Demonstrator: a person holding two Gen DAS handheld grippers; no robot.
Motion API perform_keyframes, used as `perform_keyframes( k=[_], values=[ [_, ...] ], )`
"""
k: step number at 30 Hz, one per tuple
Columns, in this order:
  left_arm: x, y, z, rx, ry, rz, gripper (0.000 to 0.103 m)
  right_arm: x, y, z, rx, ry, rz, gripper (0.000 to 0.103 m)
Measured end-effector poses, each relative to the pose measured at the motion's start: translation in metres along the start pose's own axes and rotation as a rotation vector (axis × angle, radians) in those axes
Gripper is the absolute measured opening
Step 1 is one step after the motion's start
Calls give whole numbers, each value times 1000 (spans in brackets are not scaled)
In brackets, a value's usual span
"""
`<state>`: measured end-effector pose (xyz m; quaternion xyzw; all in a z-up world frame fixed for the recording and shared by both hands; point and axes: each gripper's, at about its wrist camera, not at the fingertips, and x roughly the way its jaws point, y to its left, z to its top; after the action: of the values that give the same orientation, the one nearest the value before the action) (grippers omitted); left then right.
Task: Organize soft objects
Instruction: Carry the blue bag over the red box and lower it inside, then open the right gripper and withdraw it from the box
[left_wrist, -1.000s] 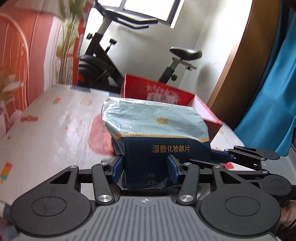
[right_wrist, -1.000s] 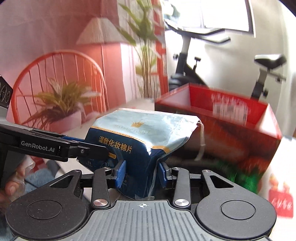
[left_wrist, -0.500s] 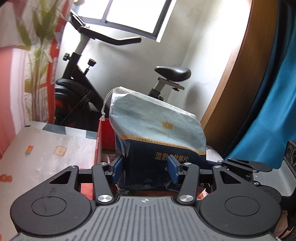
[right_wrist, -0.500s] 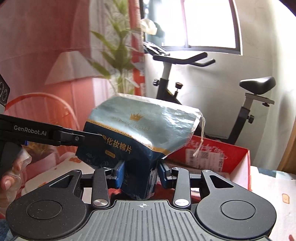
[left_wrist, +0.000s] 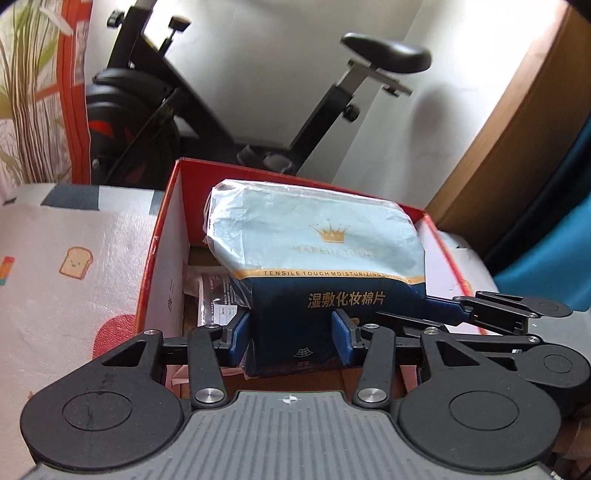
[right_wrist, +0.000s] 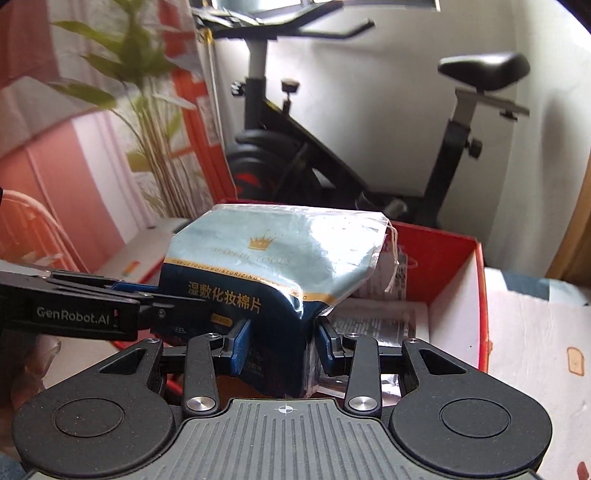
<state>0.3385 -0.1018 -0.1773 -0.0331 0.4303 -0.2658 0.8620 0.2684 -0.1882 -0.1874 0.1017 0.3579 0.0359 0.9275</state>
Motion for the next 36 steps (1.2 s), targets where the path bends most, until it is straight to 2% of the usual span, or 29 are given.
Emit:
perform_keyframes(
  k=[9,13,16,20,26,28,29,32,33,36],
  values=[
    [40,1,18,91,109,106,40,63,-15,14,76,149,-39,33],
    [52,-1,13,127,150,134,34,86,-14,18,81,255,-75,32],
    [55,1,11,133,160,137,34,100,-14,15,86,306,-95,32],
    [58,-1,8,151,166,149,35,105,-14,16,106,322,-86,32],
    [44,-8,6,200,126,164,38,102,-20,14,138,327,-65,33],
    [33,-9,7,209,97,168,45,97,-19,15,124,307,-78,42],
    [27,-10,7,214,79,171,49,94,-16,15,113,295,-94,43],
    [7,-12,7,222,22,186,54,80,-14,17,104,254,-98,46],
    [-1,-13,7,221,3,193,55,74,-13,18,102,241,-102,49],
    [-24,-12,4,215,-66,222,67,56,-10,21,80,194,-120,61]
  ],
)
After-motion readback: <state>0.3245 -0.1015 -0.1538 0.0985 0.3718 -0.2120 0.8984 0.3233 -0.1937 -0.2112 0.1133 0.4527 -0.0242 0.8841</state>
